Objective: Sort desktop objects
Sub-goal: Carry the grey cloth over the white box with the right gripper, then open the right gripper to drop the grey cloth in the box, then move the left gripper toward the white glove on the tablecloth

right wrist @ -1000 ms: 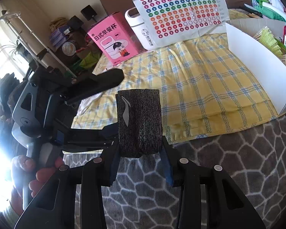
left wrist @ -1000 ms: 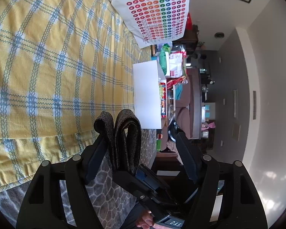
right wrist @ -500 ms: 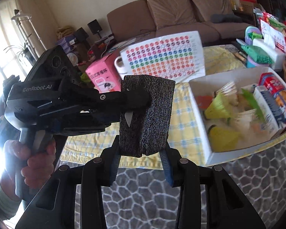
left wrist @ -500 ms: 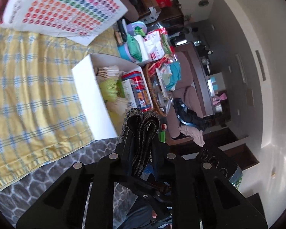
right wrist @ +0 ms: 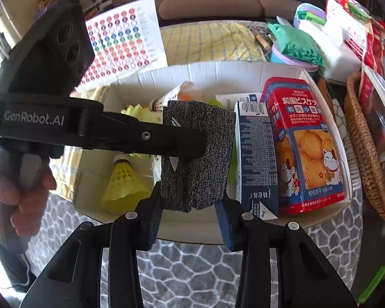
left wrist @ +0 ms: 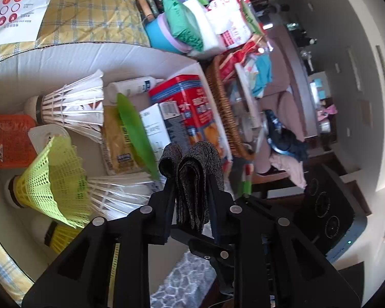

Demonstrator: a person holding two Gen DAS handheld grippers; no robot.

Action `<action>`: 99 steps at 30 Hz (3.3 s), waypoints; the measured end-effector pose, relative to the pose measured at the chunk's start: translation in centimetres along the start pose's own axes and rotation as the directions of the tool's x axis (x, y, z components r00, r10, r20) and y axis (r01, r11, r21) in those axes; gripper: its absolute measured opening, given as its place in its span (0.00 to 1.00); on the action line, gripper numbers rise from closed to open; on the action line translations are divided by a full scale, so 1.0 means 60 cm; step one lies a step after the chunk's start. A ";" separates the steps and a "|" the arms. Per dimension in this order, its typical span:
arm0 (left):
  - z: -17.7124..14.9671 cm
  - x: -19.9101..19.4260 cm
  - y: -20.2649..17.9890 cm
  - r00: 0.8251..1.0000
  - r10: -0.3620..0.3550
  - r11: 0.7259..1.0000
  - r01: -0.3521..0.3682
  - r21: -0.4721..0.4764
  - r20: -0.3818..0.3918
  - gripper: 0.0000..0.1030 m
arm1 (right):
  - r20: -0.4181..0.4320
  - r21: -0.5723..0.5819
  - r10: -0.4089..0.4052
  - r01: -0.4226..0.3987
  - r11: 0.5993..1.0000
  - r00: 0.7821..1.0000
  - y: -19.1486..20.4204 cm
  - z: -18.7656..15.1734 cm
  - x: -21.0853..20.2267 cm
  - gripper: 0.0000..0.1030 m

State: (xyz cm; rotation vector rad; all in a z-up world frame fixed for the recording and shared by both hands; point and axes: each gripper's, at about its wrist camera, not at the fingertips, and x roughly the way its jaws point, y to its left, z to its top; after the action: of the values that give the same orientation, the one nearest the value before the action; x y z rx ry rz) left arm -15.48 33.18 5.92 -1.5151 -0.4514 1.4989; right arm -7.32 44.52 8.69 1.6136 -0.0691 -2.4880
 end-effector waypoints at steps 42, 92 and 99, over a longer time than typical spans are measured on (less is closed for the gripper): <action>-0.062 -0.154 0.003 0.983 0.139 0.983 -0.151 0.100 0.117 0.58 | -0.092 -0.036 0.087 -0.090 0.995 0.992 0.008 0.019 0.022 0.23; -0.324 -0.609 0.442 0.682 0.630 0.771 -0.607 -0.193 0.371 0.74 | 0.075 0.149 0.499 -0.505 0.850 0.863 0.595 0.198 0.245 0.49; -0.296 -0.594 0.450 0.663 0.658 0.742 -0.651 -0.160 0.357 0.60 | 0.038 0.289 0.545 -0.531 0.796 0.838 0.592 0.226 0.324 0.45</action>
State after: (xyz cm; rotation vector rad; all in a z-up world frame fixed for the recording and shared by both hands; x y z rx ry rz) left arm -14.96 -14.81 2.10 -1.4580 -0.1260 2.4080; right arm -23.08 5.47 1.50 1.4741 -0.8074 -2.0522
